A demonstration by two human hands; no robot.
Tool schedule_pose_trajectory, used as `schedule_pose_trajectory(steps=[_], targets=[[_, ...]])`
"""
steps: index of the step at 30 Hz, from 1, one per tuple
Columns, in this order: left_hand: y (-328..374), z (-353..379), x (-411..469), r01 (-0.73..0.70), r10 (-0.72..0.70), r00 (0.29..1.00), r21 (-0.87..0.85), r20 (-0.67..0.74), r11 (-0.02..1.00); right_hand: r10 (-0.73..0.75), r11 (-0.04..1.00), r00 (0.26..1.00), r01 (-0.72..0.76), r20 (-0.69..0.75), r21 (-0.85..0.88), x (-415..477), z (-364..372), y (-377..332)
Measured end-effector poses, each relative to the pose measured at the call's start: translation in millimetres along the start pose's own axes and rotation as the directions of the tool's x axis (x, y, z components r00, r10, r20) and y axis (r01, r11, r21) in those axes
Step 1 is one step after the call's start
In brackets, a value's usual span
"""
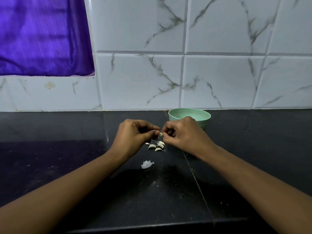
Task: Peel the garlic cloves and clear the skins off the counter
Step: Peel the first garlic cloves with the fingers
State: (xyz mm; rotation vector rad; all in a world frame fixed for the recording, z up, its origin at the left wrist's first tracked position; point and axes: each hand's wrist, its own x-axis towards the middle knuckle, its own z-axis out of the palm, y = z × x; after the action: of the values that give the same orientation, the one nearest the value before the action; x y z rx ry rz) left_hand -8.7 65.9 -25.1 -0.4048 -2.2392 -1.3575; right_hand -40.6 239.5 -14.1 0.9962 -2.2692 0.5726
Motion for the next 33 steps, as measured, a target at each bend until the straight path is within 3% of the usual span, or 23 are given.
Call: schedule_pose_trajectory(steps=[9,17,25,33], targets=[[3.3,1.5,-2.0,-0.077,0.078,0.997,0.089,-0.017,0.993,-0.084,0.970,0.993,0.062,-0.083,-0.236,0.4,6.6,-6.2],[6.3,2.2,-5.7,-0.176,0.181,0.983,0.208,-0.005,0.962,-0.119,0.940,0.991,0.091,-0.066,-0.328,-1.0,8.5,-10.9],[4.8,2.0,-3.6,-0.110,0.112,0.994,0.153,-0.001,0.982,0.034,0.992,0.999,-0.038,-0.039,-0.118,-0.3,8.3,-4.3],[4.9,0.8,-3.5,-0.150,0.150,0.989,0.185,0.012,0.971,0.163,0.986,0.987,-0.163,-0.013,0.042,-1.6,3.4,-7.8]])
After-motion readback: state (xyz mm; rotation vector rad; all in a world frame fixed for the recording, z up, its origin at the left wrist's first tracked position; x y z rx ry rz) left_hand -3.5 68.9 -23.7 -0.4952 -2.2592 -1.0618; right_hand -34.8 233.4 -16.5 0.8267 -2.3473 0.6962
